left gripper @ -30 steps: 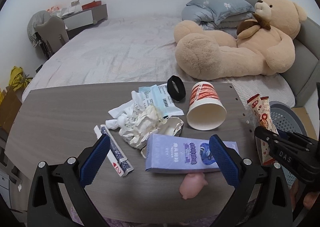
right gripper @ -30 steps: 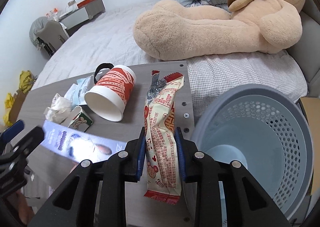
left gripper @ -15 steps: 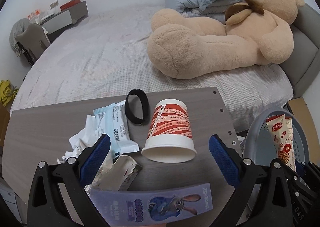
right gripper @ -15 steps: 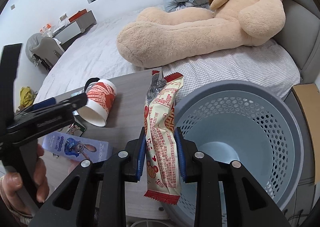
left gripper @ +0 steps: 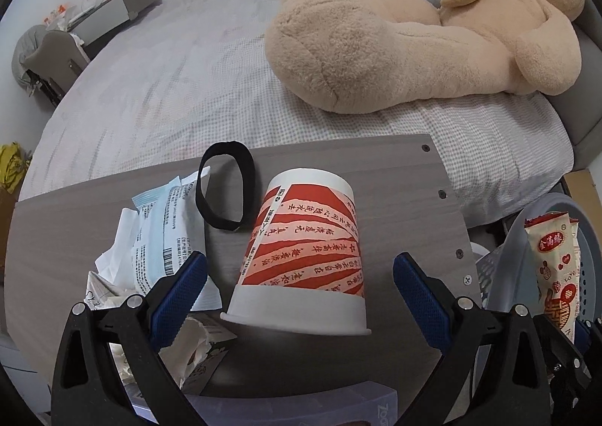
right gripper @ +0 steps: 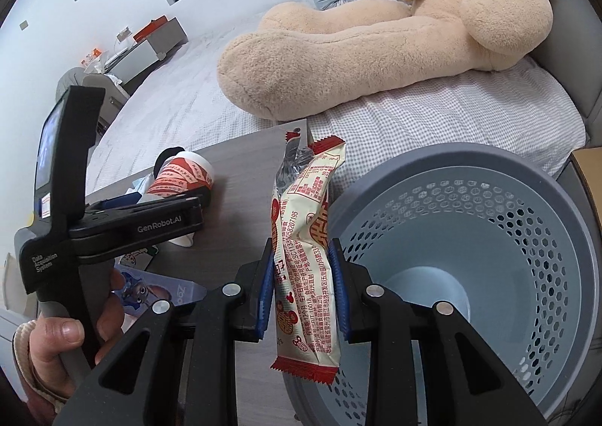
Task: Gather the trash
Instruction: 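Lift the wrapper with the right tool while the left tool grasps the red-striped cup, then carry wrapper and cup over the wastebasket with both tools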
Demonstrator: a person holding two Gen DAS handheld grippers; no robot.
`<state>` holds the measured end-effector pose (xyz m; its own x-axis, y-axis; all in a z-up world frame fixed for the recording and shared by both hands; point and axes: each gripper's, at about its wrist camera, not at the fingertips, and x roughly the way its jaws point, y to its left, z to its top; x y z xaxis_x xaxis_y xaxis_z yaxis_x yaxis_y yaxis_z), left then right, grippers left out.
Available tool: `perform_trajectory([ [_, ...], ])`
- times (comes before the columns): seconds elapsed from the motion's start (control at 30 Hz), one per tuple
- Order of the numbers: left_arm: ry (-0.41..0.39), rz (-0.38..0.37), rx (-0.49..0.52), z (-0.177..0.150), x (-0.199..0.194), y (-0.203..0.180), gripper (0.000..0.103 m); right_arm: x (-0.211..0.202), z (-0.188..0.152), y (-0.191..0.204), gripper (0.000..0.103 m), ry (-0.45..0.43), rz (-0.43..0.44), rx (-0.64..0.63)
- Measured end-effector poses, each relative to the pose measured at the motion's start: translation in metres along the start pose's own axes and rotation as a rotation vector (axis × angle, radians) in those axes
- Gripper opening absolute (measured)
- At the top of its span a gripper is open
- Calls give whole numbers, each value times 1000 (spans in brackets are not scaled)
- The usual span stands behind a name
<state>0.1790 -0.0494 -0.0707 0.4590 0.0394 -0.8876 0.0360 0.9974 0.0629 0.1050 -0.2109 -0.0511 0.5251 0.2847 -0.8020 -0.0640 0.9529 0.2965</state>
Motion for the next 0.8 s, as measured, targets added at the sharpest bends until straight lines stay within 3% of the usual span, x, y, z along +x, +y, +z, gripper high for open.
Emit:
perform_trajectory([
  [0.2, -19, 5, 25, -2, 0, -5, 94, 1, -1, -8, 27, 3, 2, 19],
  [0.27, -26, 12, 43, -1, -1, -8, 76, 2, -1, -9, 27, 4, 3, 23],
  [0.37, -26, 16, 57, -3, -1, -10, 63, 1, -3, -11, 27, 2, 3, 31],
  [0.8, -105, -23, 29, -13, -41, 0, 62, -21, -14, -13, 27, -30, -32, 47],
])
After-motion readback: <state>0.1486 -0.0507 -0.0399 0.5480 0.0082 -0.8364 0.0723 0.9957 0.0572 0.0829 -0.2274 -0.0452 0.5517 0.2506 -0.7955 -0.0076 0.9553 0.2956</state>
